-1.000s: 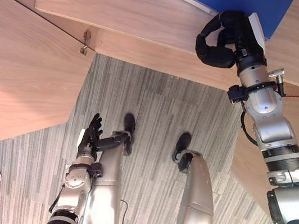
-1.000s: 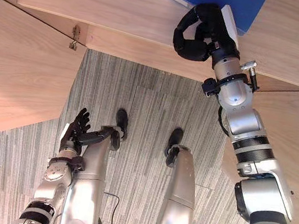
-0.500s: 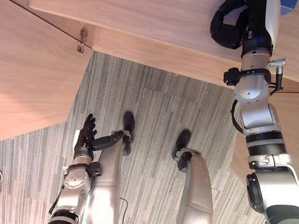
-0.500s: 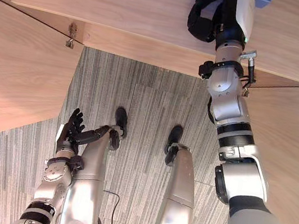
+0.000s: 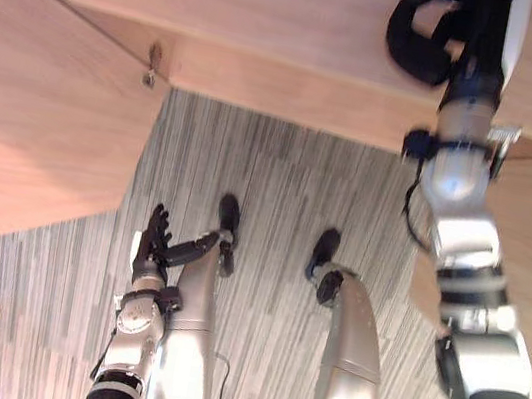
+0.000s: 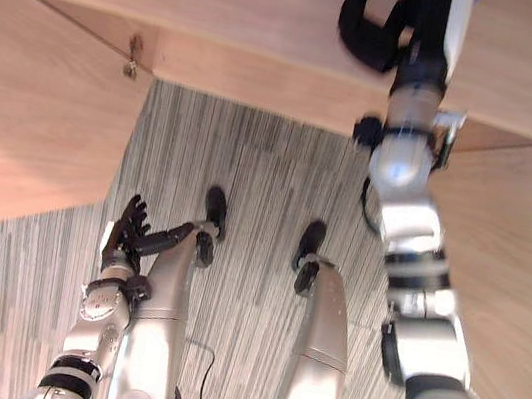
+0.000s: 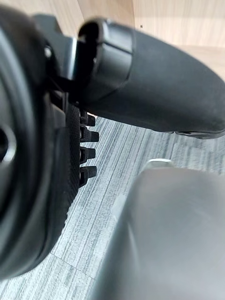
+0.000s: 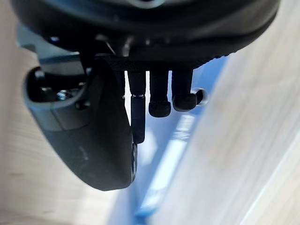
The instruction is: Walk over to the cabinet, pick up the folder, carry it to the office cabinet, place the folder inside the office cabinet, then close the office cabinet door
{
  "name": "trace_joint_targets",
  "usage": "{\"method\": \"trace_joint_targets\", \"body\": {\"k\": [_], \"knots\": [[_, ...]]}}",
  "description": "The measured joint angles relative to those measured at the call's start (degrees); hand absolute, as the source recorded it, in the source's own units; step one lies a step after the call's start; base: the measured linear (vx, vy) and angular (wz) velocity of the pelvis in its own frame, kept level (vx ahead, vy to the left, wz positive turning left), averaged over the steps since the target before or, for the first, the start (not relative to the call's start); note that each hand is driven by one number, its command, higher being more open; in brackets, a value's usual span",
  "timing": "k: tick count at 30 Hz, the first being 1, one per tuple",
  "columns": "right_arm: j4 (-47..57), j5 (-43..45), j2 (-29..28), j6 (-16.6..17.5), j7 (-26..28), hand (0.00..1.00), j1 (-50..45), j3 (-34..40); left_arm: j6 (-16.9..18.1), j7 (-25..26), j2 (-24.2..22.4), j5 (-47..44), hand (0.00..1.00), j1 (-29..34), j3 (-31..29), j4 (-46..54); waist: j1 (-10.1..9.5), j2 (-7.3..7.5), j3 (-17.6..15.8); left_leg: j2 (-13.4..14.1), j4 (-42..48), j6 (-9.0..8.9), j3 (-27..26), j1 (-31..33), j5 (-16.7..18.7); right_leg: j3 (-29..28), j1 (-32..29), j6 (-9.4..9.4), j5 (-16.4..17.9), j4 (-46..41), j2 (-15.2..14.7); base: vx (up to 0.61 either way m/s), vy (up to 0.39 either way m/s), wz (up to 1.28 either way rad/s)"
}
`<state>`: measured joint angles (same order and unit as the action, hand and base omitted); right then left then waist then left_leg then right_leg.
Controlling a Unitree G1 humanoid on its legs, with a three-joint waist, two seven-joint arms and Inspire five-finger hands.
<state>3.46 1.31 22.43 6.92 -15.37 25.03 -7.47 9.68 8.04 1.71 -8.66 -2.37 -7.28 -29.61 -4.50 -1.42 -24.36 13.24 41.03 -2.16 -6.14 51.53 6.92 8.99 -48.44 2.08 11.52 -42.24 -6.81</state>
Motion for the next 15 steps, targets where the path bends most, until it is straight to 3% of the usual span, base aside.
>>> {"method": "trace_joint_targets", "body": {"k": [1,4,6,9,11,12,15], "knots": [[2.33,1.65,-2.50,2.13,3.08,0.00,-8.34,-1.57,-0.16,-0.65,-0.63,1.31,1.00,1.37,-0.06,-1.03,0.71,1.28,1.48,-0.20,-3.17,0.16,-1.38,-5.33,0.29,0.08,5.02,0.13,-0.19,3.74,-0.05,0.09,0.032,-0.14],[1.81,2.08,-7.94,3.65,8.62,0.00,-22.72,-3.45,-0.72,-2.02,-0.41,2.04,1.00,3.80,0.46,-4.03,1.36,3.11,4.73,-0.64,-9.89,-0.10,-3.44,-16.02,-0.67,0.28,15.47,0.72,-2.77,11.84,0.07,0.20,0.062,-0.18],[-1.59,2.05,-11.78,4.04,11.41,0.00,-30.19,-3.54,-0.81,-2.61,-0.44,2.99,1.00,5.95,0.87,-6.46,2.21,3.77,8.74,-0.95,-13.84,-0.01,-4.78,-21.18,-0.98,-0.22,20.79,0.79,-4.45,17.39,0.65,0.29,0.065,-0.19],[-16.42,1.61,-17.60,4.94,13.28,0.00,-34.94,0.05,-1.24,-3.75,0.48,4.32,1.00,6.89,0.88,-12.52,4.34,3.83,13.47,-2.46,-21.32,-0.17,-6.94,-29.45,-2.52,-1.28,29.48,1.68,-8.24,27.77,1.43,0.24,0.044,-0.21],[-30.14,2.12,-21.77,4.28,13.62,0.00,-34.57,7.70,-1.48,-4.33,1.25,4.81,1.00,7.26,0.83,-15.12,4.83,3.82,15.65,-3.62,-27.00,-0.17,-9.81,-35.22,-3.88,-3.06,34.38,2.19,-11.10,34.36,1.46,0.18,0.040,-0.43],[-36.52,3.52,-22.87,3.51,13.09,1.00,-34.49,11.82,-1.47,-4.37,1.78,5.58,1.00,7.63,0.74,-15.61,5.03,3.75,16.36,-4.25,-29.56,-0.15,-11.31,-38.06,-4.42,-4.19,36.46,2.44,-12.01,36.76,1.29,0.11,0.039,-0.41],[-46.19,4.24,-23.03,1.57,11.56,1.00,-35.23,17.87,-1.49,-4.35,2.52,6.47,1.00,8.66,-0.84,-16.05,5.70,3.59,18.10,-4.70,-32.98,-0.39,-14.21,-42.92,-4.76,-6.51,39.09,2.62,-12.70,38.82,1.37,0.09,0.030,-0.46]]}}
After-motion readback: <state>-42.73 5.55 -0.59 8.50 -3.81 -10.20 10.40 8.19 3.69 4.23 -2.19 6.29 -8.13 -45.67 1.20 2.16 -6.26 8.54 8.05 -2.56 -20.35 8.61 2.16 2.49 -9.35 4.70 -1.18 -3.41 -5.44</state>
